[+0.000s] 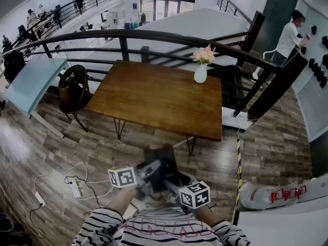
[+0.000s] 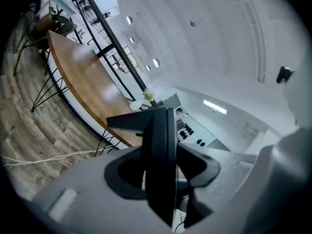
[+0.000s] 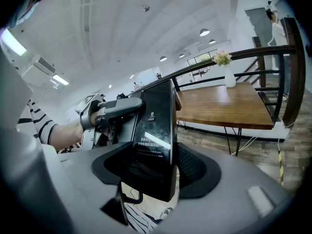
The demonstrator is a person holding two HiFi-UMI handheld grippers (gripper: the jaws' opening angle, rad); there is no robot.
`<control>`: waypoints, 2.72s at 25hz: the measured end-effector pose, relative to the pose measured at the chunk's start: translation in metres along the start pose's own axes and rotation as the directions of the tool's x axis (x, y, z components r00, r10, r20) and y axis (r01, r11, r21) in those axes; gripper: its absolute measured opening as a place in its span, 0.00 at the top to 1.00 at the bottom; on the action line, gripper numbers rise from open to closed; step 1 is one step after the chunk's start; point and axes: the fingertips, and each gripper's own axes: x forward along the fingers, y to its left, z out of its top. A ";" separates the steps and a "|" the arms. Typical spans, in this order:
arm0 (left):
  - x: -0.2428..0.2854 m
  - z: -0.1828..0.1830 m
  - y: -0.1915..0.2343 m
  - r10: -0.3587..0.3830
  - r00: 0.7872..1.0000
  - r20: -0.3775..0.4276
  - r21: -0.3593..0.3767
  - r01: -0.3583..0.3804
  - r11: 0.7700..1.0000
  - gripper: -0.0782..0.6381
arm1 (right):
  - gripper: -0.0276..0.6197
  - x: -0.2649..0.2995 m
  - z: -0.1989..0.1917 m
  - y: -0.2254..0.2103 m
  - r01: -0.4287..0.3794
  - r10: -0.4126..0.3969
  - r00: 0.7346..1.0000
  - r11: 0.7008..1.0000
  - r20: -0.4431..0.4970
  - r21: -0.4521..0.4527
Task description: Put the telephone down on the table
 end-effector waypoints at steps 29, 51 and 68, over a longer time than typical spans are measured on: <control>-0.052 0.090 0.060 0.018 0.997 0.080 -0.002 -0.018 1.000 0.63 | 0.52 0.103 0.049 0.035 -0.089 0.088 0.996 0.996 -0.016 -0.032; 0.064 0.216 0.132 0.113 0.969 0.220 -0.035 -0.108 0.994 0.63 | 0.52 0.192 0.175 -0.088 -0.220 0.208 0.970 0.971 -0.123 -0.093; 0.041 0.346 0.228 0.092 0.984 0.154 -0.077 -0.081 0.994 0.64 | 0.52 0.330 0.252 -0.068 -0.161 0.155 0.981 0.986 -0.119 -0.040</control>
